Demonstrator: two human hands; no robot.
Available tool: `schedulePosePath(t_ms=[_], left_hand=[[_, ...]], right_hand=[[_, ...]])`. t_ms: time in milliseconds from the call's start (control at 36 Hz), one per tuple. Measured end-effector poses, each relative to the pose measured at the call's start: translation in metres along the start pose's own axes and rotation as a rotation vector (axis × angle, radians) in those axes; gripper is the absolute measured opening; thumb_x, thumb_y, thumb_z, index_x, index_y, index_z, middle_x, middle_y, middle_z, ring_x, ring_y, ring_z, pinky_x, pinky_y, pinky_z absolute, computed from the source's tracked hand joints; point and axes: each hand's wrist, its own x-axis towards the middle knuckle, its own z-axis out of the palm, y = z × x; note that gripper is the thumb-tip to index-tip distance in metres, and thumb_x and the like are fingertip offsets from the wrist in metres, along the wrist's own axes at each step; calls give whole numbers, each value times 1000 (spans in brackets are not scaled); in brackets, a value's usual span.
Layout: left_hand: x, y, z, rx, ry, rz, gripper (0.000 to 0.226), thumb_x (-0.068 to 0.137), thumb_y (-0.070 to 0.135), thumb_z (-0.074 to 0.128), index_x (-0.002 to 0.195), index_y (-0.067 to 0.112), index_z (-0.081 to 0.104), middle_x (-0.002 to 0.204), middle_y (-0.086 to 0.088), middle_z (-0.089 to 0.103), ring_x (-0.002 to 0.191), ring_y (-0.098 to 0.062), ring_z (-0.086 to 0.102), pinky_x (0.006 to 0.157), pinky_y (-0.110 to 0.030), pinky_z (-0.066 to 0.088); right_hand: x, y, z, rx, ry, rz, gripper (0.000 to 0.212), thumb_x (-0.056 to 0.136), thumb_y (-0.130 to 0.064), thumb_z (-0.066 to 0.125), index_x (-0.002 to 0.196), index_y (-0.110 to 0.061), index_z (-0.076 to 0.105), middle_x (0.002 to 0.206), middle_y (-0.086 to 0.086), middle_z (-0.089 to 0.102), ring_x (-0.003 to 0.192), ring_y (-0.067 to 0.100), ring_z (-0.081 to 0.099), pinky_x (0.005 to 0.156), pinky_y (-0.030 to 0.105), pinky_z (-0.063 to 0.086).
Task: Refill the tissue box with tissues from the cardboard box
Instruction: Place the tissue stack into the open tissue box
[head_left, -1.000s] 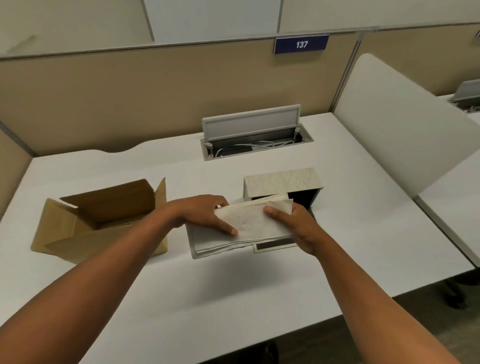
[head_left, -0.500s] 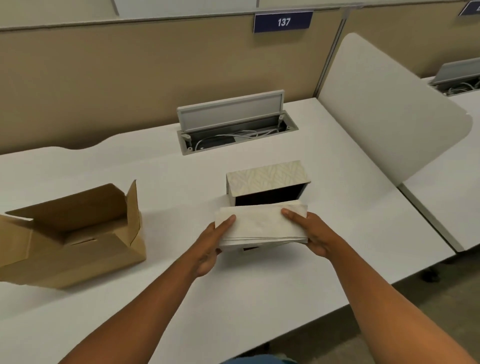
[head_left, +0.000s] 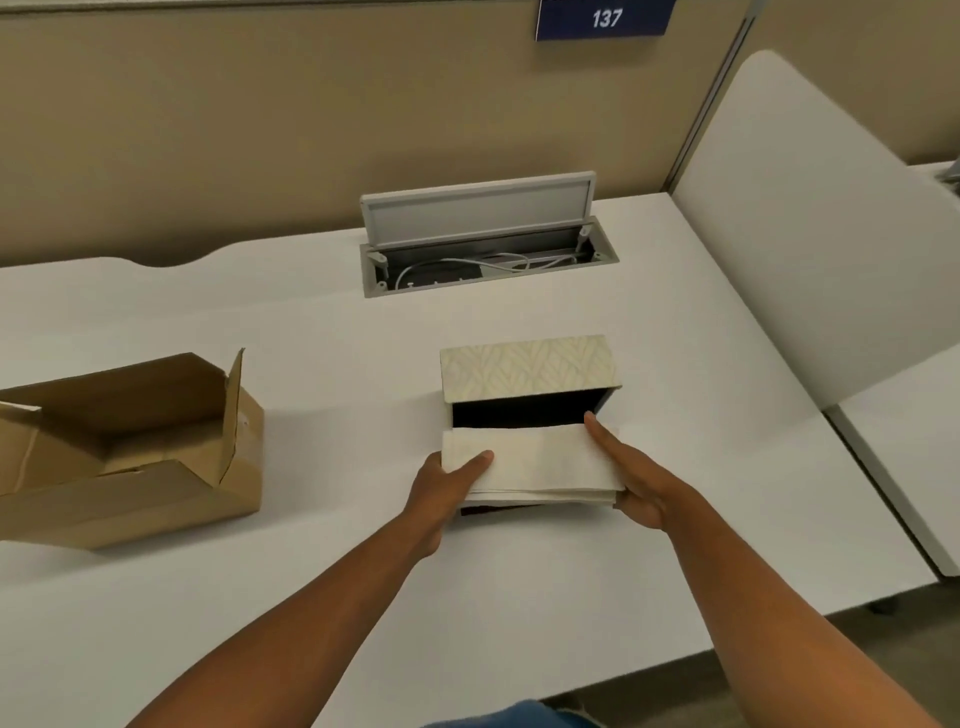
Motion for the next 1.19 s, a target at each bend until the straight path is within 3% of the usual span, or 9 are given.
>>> schedulePosePath(t_ms=[111, 194, 306, 444, 583, 722, 1000, 1083, 1194], left_hand=[[3, 0, 20, -17, 27, -24, 51, 77, 46, 79, 119, 22, 59, 115, 6, 67, 103, -10, 61, 84, -27, 44], [6, -3, 28, -45, 66, -44, 52, 78, 44, 78, 121, 21, 60, 117, 5, 67, 105, -12, 60, 88, -30, 44], [9, -5, 34, -99, 152, -38, 46, 78, 42, 79, 117, 23, 63, 111, 5, 69, 100, -12, 62, 76, -27, 47], [10, -7, 37, -134, 227, 11, 45, 78, 46, 77, 115, 26, 61, 109, 7, 69, 100, -11, 62, 72, -25, 48], [15, -10, 39, -99, 264, 47, 54, 83, 53, 69, 128, 26, 57, 122, 6, 65, 109, -13, 60, 89, -32, 49], [18, -9, 38, -70, 256, 24, 70, 90, 56, 58, 149, 25, 38, 147, 3, 48, 132, -21, 45, 111, -46, 38], [14, 1, 33, 6, 120, 97, 47, 99, 41, 50, 144, 31, 44, 134, 11, 57, 120, -12, 52, 103, -32, 40], [13, 6, 38, 158, 145, 145, 46, 100, 45, 45, 143, 32, 39, 129, 11, 55, 109, -8, 52, 93, -26, 39], [16, 8, 45, 251, 281, 152, 54, 95, 53, 48, 135, 17, 44, 129, -3, 57, 112, -18, 54, 99, -36, 45]], right_hand=[[6, -9, -20, 64, 6, -34, 51, 67, -78, 73, 106, -46, 77, 118, -6, 76, 105, 14, 73, 76, 35, 62], [13, -11, -28, 111, 60, -61, 62, 68, -78, 72, 118, -41, 71, 119, -5, 76, 108, 18, 72, 91, 44, 59], [20, -15, -26, 97, 58, -78, 55, 77, -68, 68, 117, -31, 68, 121, -3, 75, 107, 16, 70, 100, 41, 51], [27, -13, -24, -50, 86, -63, 75, 93, -51, 64, 152, -12, 39, 152, 5, 49, 138, 25, 47, 118, 49, 35], [27, -10, -20, -90, 150, -76, 56, 101, -47, 49, 147, -16, 44, 146, 2, 52, 131, 22, 50, 114, 47, 40], [27, -3, -18, -42, 234, -123, 24, 105, -35, 44, 113, -21, 61, 122, 3, 64, 106, 16, 61, 93, 37, 51], [29, 8, -9, 3, 375, -171, 13, 100, -33, 53, 107, -25, 60, 106, -10, 66, 100, 11, 63, 78, 28, 50], [31, 11, -6, -22, 415, -162, 26, 101, -39, 50, 124, -28, 54, 110, -11, 63, 106, 15, 60, 96, 38, 49], [31, 7, 1, -81, 442, -108, 58, 100, -54, 43, 148, -22, 43, 146, 1, 51, 132, 28, 49, 113, 51, 41]])
